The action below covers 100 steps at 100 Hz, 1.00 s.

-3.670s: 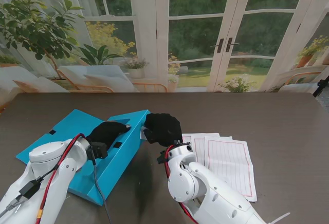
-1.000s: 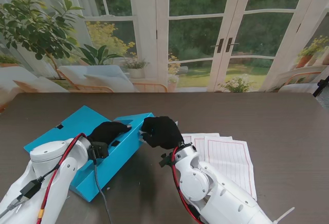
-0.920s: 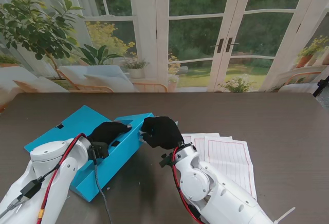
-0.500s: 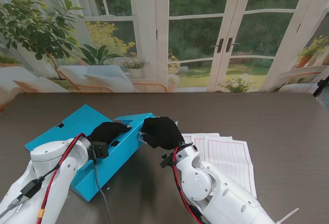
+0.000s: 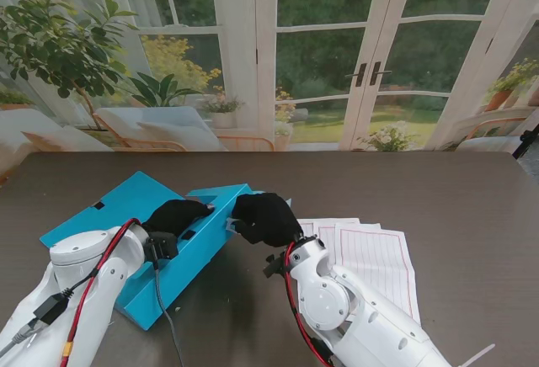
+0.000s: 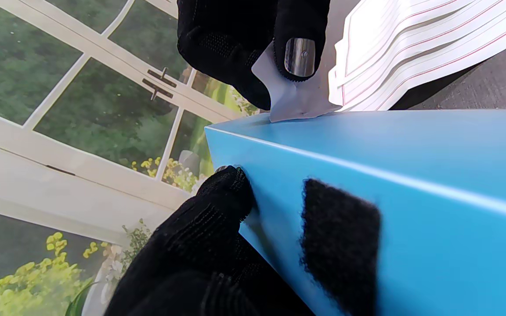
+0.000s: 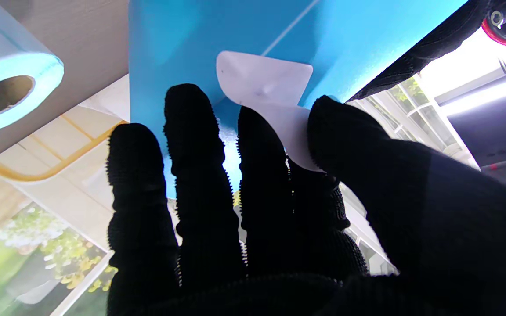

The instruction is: Peel a label from the label roll, stick it on the side of the file box and file the documents

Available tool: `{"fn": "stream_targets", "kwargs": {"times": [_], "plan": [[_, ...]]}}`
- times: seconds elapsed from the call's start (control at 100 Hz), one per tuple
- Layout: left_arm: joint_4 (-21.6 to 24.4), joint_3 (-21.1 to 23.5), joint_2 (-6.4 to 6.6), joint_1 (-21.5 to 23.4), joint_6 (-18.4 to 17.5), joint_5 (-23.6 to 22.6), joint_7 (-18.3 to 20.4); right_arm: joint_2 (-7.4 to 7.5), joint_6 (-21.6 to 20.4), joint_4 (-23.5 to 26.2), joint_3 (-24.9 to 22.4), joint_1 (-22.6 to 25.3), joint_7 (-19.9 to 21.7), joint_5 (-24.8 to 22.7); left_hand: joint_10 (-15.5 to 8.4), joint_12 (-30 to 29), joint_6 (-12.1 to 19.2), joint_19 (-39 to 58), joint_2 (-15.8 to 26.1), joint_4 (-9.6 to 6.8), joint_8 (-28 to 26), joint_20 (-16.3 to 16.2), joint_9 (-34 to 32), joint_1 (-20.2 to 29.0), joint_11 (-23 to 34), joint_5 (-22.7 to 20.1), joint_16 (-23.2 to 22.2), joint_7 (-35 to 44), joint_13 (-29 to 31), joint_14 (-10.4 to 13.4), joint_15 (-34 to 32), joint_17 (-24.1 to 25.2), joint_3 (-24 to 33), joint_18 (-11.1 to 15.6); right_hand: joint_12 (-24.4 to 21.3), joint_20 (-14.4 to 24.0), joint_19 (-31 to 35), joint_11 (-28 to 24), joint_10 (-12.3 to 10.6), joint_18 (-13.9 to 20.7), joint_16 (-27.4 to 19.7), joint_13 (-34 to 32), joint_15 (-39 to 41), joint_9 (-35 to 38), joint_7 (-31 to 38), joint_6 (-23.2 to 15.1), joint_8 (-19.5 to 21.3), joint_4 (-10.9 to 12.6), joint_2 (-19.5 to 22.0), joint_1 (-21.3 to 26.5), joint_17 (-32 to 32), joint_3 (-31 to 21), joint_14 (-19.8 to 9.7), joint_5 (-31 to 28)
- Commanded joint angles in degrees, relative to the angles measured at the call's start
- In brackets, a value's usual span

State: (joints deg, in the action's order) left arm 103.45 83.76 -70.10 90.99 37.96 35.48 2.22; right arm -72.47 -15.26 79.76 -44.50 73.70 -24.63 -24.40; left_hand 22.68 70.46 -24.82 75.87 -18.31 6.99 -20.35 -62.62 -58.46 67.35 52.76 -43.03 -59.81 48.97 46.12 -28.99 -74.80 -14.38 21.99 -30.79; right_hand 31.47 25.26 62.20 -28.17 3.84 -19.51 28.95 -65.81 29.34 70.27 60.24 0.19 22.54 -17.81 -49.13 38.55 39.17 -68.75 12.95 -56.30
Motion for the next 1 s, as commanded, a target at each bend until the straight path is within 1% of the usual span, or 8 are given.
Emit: {"fn": "stream_targets", "kwargs": {"times": [0.0,0.12,0.15,0.23,0.35,0.51,0.75,0.99], "plan": [[0.06,-0.29,-0.41,0.07,0.00,0.15,1.19,-0.39,-0.79,1.45,0.15,0.42,1.20,0.31,-0.55,0.91,3.91,0.97,3.01,-2.33,-0.02,-1.47,-1.69,6.62,1.81,-1.42,-0.66,3.98,2.20,-6.07,-2.64,2.48,6.35,3.34,-5.75,0.53,-1.26,7.41,1.61,-1.82,-1.19,3.53,-3.11,-6.89,5.47,-13.87,4.43,4.05,8.25,5.39,-13.60,-4.56,1.01,-4.86],[-0.03,-0.33,-0.39,0.00,-0.07,0.15,1.26,-0.26,-1.13,1.67,-0.04,0.51,1.66,0.55,-0.53,0.91,3.96,0.97,3.07,-2.32,-0.05,-1.47,-1.65,6.62,1.81,-1.42,-0.66,4.03,2.13,-6.04,-2.63,2.49,6.32,3.35,-6.36,0.80,-2.05,7.21,1.84,-2.59,-1.41,4.81,-3.70,-8.75,5.32,-14.37,4.87,4.23,8.35,5.17,-14.76,-4.55,1.62,-4.84],[-0.05,-0.35,-0.39,-0.02,-0.09,0.13,1.27,-0.22,-1.19,1.74,-0.09,0.55,1.81,0.65,-0.53,0.91,3.92,0.96,3.04,-2.34,-0.05,-1.47,-1.65,6.62,1.81,-1.43,-0.67,4.03,2.15,-6.02,-2.64,2.49,6.35,3.38,-7.90,1.74,-2.79,6.00,2.02,-2.95,-1.71,5.03,-3.99,-9.72,4.79,-14.35,5.66,4.33,8.45,5.13,-14.95,-4.48,1.88,-4.98],[-0.08,-0.38,-0.40,-0.05,-0.10,0.17,1.24,-0.13,-1.46,1.86,-0.22,0.60,2.19,0.91,-0.53,0.91,3.94,0.96,3.02,-2.34,-0.05,-1.46,-1.67,6.62,1.82,-1.38,-0.67,4.02,2.13,-6.01,-2.64,2.50,6.35,3.44,-8.53,1.93,-3.46,6.17,1.95,-3.65,-1.93,5.90,-4.45,-10.80,4.68,-14.66,5.82,4.35,8.40,5.05,-15.84,-4.53,2.28,-5.08],[-0.07,-0.38,-0.41,-0.05,-0.10,0.22,1.20,0.02,-1.68,2.10,-0.40,0.76,2.58,0.98,-0.51,0.91,3.91,0.96,3.05,-2.33,-0.07,-1.46,-1.61,6.62,1.79,-1.37,-0.66,4.03,2.09,-6.07,-2.62,2.53,6.33,3.48,-8.89,2.18,-4.00,6.00,2.00,-4.36,-2.07,6.20,-4.62,-11.36,4.52,-14.71,5.88,4.32,8.61,4.94,-16.42,-4.36,2.63,-5.11],[-0.04,-0.35,-0.42,-0.01,-0.14,0.21,1.16,0.05,-1.78,2.26,-0.55,0.92,2.64,1.13,-0.58,0.92,3.88,0.97,3.03,-2.34,-0.06,-1.46,-1.61,6.62,1.81,-1.35,-0.67,4.02,2.16,-6.04,-2.65,2.52,6.32,3.47,-8.74,2.55,-4.22,5.24,1.70,-4.19,-2.04,6.19,-4.42,-11.19,4.44,-14.63,6.01,4.41,8.77,5.06,-16.53,-4.24,2.65,-5.11],[-0.13,-0.29,-0.34,-0.05,-0.27,0.29,1.48,0.05,-1.33,2.71,-1.01,1.23,2.42,1.24,-0.52,0.93,3.86,0.99,3.03,-2.34,-0.07,-1.47,-1.68,6.62,1.84,-1.41,-0.67,4.03,2.17,-6.04,-2.66,2.49,6.37,3.45,-5.82,3.95,-4.07,2.61,1.67,-3.36,-1.73,6.24,-3.51,-11.65,4.22,-14.38,6.21,4.43,9.32,5.42,-16.98,-3.47,2.29,-4.65],[-0.24,-0.05,-0.25,0.00,-0.67,0.84,1.97,-0.15,-0.30,2.66,-1.56,1.49,1.75,1.70,-0.44,0.95,3.62,1.05,2.95,-2.38,-0.05,-1.47,-1.83,6.62,1.91,-1.57,-0.67,4.02,2.41,-6.05,-2.72,2.17,6.61,3.22,-2.72,5.08,-3.21,0.47,1.56,-3.21,-1.10,6.13,-2.01,-11.92,4.18,-14.17,6.43,3.69,9.33,6.20,-17.14,-2.38,2.17,-4.25]]}}
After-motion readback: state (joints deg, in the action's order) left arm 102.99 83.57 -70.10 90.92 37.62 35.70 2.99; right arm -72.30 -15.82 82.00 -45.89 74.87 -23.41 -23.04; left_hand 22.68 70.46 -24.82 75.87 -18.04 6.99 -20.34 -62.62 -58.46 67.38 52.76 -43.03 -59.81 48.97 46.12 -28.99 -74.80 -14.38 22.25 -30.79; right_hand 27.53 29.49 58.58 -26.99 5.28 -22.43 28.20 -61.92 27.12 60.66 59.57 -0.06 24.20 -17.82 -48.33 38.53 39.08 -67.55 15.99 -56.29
